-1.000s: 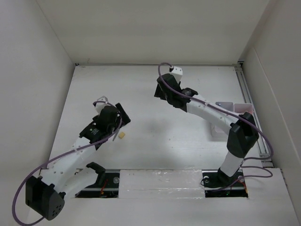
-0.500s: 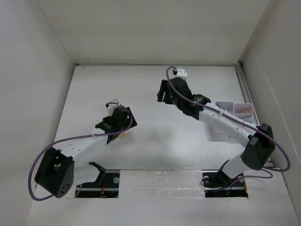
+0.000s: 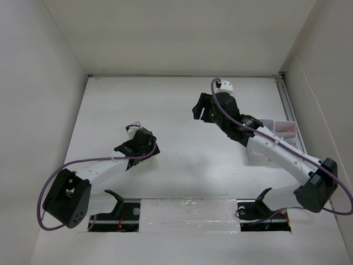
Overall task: Sort the stationery into containers
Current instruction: Grab a piece of stationery with the left arm
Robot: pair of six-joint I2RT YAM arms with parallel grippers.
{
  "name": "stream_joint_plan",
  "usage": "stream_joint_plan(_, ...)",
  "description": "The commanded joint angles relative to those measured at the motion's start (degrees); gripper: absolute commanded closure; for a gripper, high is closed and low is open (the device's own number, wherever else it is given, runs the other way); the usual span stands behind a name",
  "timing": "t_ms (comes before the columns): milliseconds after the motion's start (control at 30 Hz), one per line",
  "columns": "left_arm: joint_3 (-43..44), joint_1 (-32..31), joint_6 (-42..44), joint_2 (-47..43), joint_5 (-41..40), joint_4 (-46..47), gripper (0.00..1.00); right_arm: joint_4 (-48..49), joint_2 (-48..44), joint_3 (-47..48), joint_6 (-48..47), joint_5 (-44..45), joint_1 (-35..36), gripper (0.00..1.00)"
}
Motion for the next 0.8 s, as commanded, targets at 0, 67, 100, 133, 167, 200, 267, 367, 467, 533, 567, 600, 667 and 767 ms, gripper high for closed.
stream_joint_plan(0, 0.79, -0.29, -1.43, -0.15, -0.15, -2.56, 0.21, 3.39, -2.63, -1.91, -0.67, -0.54, -0.66, 0.32)
stream_joint_plan(67, 0.09, -0.29, -1.95, -0.15, -0.16, -3.09, 0.21, 4.00, -4.11, -2.53, -0.67, -0.54, -0.67, 0.31)
stream_joint_plan(100, 0.09, -0.29, -1.95, -0.15, -0.16, -3.78, 0.21, 4.00, -4.12, -2.54, -0.67, -1.23, -0.67, 0.31)
stream_joint_plan(133, 0.09, -0.29, -2.65, 0.72, -0.16, -3.79, 0.21, 4.00, -4.12, -2.54, -0.67, -1.24, -0.67, 0.31)
stream_joint_plan(167, 0.09, -0.29, -2.66, 0.73, -0.16, -3.79, 0.21, 4.00, -4.73, -2.54, -0.67, -1.24, -0.67, 0.31)
stream_joint_plan(200, 0.09, -0.29, -3.18, 1.25, 0.36, -4.31, 0.21, 4.00, -4.74, -2.54, -0.67, -1.24, -0.67, 0.31)
stream_joint_plan(267, -0.52, -0.29, -3.19, 1.26, 2.03, -3.62, 0.21, 4.00, -4.74, -2.54, -0.67, -1.24, -1.20, 0.31)
stream_joint_plan(367, -2.19, -0.29, -3.71, -0.14, 5.37, -1.77, 0.21, 4.00, -5.26, -2.54, -1.20, -1.24, -1.20, 0.31)
stream_joint_plan(467, -2.19, -0.29, -4.24, -1.28, 6.78, -1.77, 0.21, 4.00, -5.26, -3.06, -1.20, -1.77, -1.20, 0.31)
stream_joint_plan(533, -2.19, -0.29, -4.77, -1.81, 6.78, -1.77, 0.21, 4.00, -5.26, -3.06, -1.20, -1.77, -1.20, 0.31)
stream_joint_plan(567, -2.19, -0.29, -4.77, -1.82, 4.87, -2.99, 0.21, 4.00, -5.26, -3.06, -1.20, -1.77, -1.20, 0.31)
stream_joint_plan(600, -2.19, -0.29, -5.38, -1.82, 3.98, -3.69, 0.21, 4.00, -5.26, -3.06, -1.20, -1.77, -1.20, 0.31)
stream_joint_plan(667, -1.67, -0.29, -5.38, 0.01, 2.75, -5.62, 0.21, 4.00, -5.26, -3.06, -1.20, -1.77, -1.20, 0.31)
stream_joint_plan(767, -0.35, -0.29, -6.52, 3.35, 2.21, -6.95, 0.27, 4.00, -5.79, -3.06, -1.20, -1.77, -1.20, 0.31)
